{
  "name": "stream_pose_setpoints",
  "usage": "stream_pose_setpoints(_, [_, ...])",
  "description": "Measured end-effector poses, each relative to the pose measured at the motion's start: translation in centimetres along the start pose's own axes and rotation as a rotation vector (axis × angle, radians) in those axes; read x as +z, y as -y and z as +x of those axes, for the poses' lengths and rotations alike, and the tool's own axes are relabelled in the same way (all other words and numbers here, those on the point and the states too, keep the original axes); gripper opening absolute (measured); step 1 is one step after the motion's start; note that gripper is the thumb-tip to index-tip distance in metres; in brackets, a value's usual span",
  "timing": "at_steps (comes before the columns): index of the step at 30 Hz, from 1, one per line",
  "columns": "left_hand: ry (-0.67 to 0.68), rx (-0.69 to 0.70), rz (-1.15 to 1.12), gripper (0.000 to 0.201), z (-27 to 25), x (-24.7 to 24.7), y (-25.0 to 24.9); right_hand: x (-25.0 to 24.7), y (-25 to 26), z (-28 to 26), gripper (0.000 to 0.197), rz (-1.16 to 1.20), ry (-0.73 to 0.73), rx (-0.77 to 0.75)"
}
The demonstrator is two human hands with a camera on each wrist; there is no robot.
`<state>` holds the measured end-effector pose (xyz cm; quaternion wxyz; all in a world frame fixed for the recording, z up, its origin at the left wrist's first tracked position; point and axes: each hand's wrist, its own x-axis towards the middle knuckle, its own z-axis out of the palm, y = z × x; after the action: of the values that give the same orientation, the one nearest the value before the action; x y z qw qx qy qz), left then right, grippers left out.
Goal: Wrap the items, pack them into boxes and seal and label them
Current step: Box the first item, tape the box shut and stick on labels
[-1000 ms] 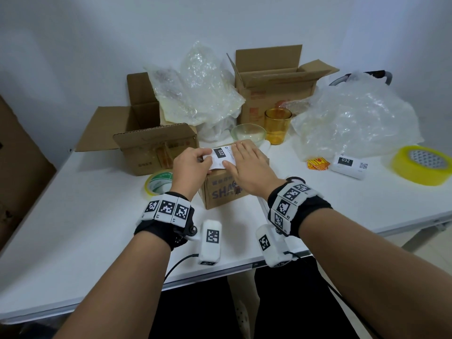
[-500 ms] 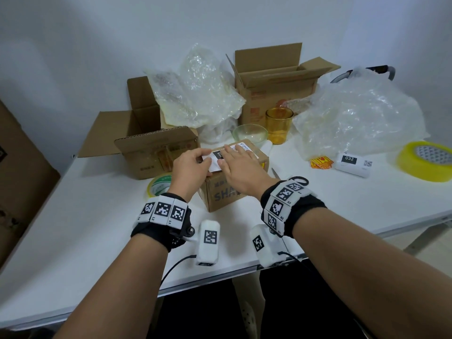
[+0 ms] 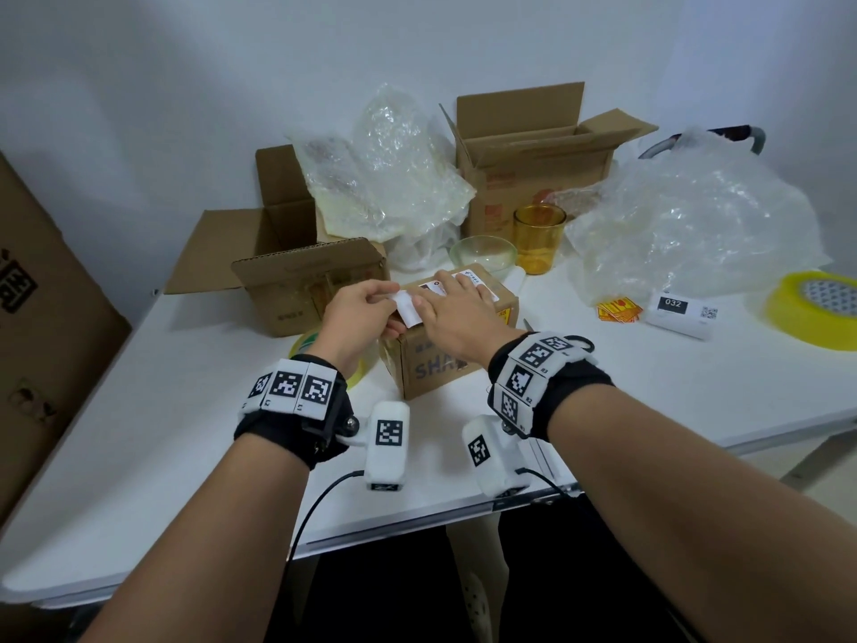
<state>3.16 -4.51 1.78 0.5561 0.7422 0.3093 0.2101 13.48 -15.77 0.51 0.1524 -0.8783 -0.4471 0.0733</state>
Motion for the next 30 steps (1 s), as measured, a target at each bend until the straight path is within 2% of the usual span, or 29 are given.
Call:
stream_pose_setpoints(8, [0.016, -0.02, -0.033, 0.026, -0.9, -1.2, -0.4, -0.2, 1.9, 0.3, 0.049, -0.006, 0.089, 0.075])
stream_pose_setpoints(13, [-0.073, 0.028, 0.045, 0.032, -0.6, -1.9, 1.2, -0.6, 2.5, 0.2, 0.051, 0.0, 0.125, 0.095])
stream_pose_setpoints(15, [-0.011, 0.069, 0.194, 0.056, -0.7, -2.0, 1.8, -0.8, 2.5, 0.2, 0.052, -0.001, 0.15, 0.099])
stream_pose_setpoints(18, [0.235, 0.073, 0.317, 0.1, -1.3, -1.4, 1.5, -0.8, 2.4, 0.0, 0.049, -0.018, 0.175, 0.091])
stream_pose_setpoints(21, [0.359, 0.041, 0.4, 0.12, -1.1, -0.9, 1.2, -0.9, 2.5, -0.3, 0.048, -0.025, 0.18, 0.088])
stream_pose_setpoints(23, [0.365, 0.049, 0.407, 0.122, -0.9, -0.7, 1.0, -0.9, 2.4, -0.3, 0.049, -0.028, 0.176, 0.082])
stream_pose_setpoints(27, [0.212, 0.181, 0.513, 0.101, -0.9, -0.7, 1.4, -0.2, 1.6, -0.5, 0.05, -0.037, 0.165, -0.005])
stream_pose_setpoints(30, [0.17, 0.189, 0.572, 0.096, -0.8, -0.7, 1.6, -0.3, 1.0, -0.9, 0.051, -0.038, 0.162, -0.069])
